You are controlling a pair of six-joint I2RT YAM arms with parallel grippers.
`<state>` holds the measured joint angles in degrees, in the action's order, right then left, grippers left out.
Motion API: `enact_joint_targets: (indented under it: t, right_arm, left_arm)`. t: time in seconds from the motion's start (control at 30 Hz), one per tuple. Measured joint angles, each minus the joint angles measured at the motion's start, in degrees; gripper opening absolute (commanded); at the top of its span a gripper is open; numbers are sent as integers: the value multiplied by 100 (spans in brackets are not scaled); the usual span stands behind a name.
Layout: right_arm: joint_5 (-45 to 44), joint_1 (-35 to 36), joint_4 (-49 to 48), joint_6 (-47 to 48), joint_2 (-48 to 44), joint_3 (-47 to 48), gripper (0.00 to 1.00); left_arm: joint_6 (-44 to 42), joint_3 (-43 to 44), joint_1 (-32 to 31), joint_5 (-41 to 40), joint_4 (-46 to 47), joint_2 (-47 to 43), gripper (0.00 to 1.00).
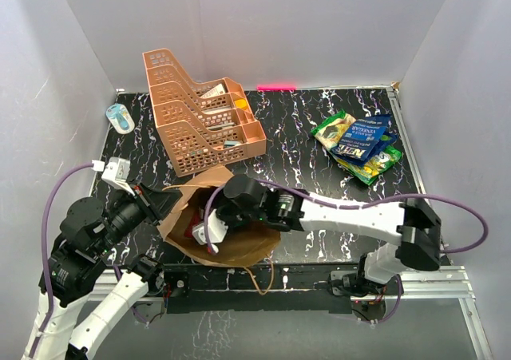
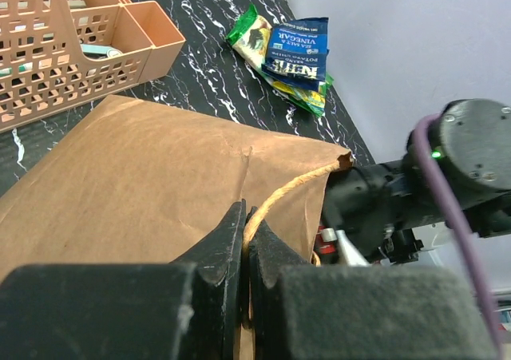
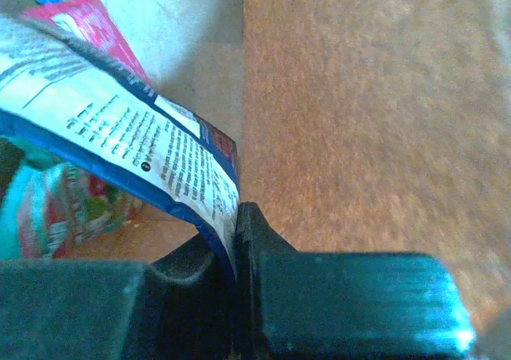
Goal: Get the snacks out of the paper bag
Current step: Take out the snack from the paper bag.
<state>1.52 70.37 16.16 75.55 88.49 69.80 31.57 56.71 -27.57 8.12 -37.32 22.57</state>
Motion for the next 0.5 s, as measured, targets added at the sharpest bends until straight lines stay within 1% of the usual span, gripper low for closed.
enact_joint_targets:
  t: [0.27,0.4,0.5]
  right_arm:
    - [667,0,155,-953,-1150,-603,8]
    - [979,0,400,-1574,-1766,-577,8]
    - [1191,0,660,-2100,-2109,-299,8]
  left_arm:
    - [35,-13,0,-83,-4,-28,0]
    - [57,-15,0,-138,-2,-28,0]
    - [61,-26,0,-149,2,-28,0]
